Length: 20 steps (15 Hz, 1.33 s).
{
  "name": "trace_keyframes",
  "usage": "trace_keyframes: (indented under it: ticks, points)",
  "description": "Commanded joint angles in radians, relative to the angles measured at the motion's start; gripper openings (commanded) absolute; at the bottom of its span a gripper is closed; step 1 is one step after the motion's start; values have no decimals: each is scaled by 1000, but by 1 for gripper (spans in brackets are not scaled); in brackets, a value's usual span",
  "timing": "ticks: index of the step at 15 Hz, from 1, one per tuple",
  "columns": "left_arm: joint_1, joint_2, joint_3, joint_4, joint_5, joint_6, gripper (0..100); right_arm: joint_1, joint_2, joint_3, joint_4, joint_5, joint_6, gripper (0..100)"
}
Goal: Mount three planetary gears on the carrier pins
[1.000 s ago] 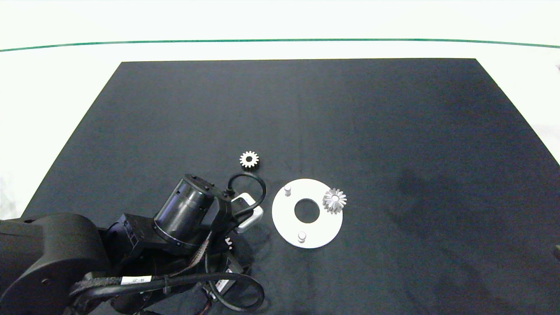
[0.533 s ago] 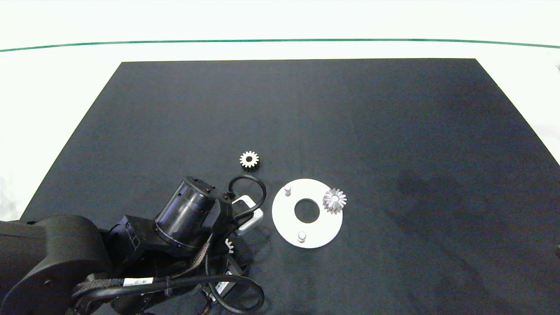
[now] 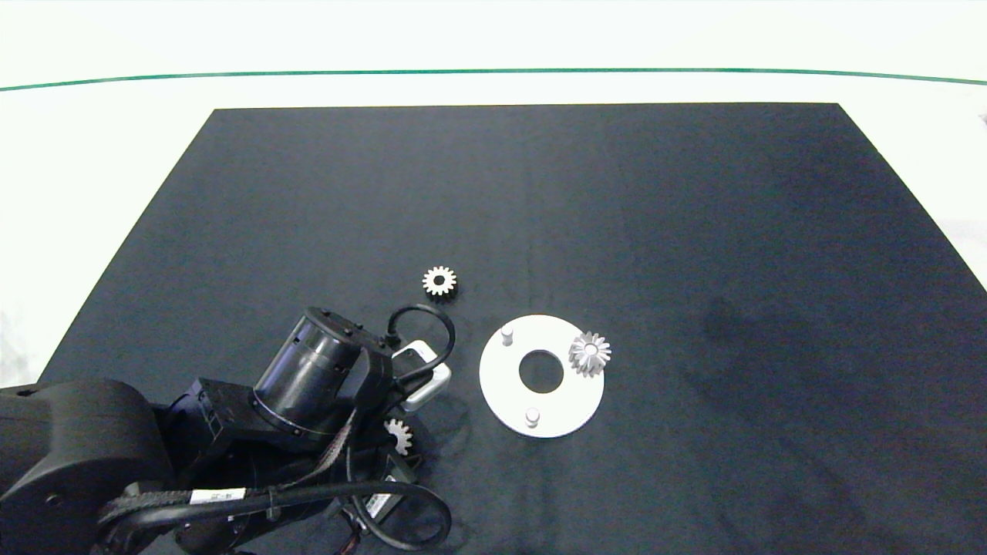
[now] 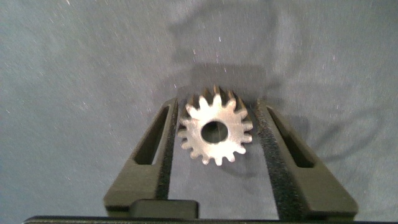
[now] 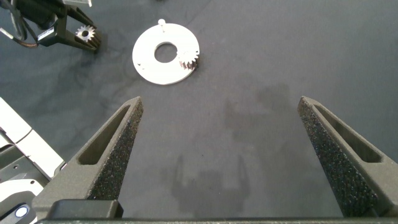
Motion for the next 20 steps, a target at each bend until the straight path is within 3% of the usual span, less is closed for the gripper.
trace_keyframes:
  ticks: [1,10,13,17,20]
  points:
    - [0,-8,15,-1,1,0,41,1,-2,0,2,-1,-2,100]
    - [0,-11,13,-1,1,-1,23,1,-3,0,2,-2,-2,100]
    - [-26,-16,-53,19,1,-17,19,1,-6,0,2,-2,-3,100]
    - [-126,7,-168,104,3,-29,19,1,-16,-2,2,-2,-5,100]
    - [-172,79,-272,131,3,-26,19,1,-23,-2,2,-2,-30,100]
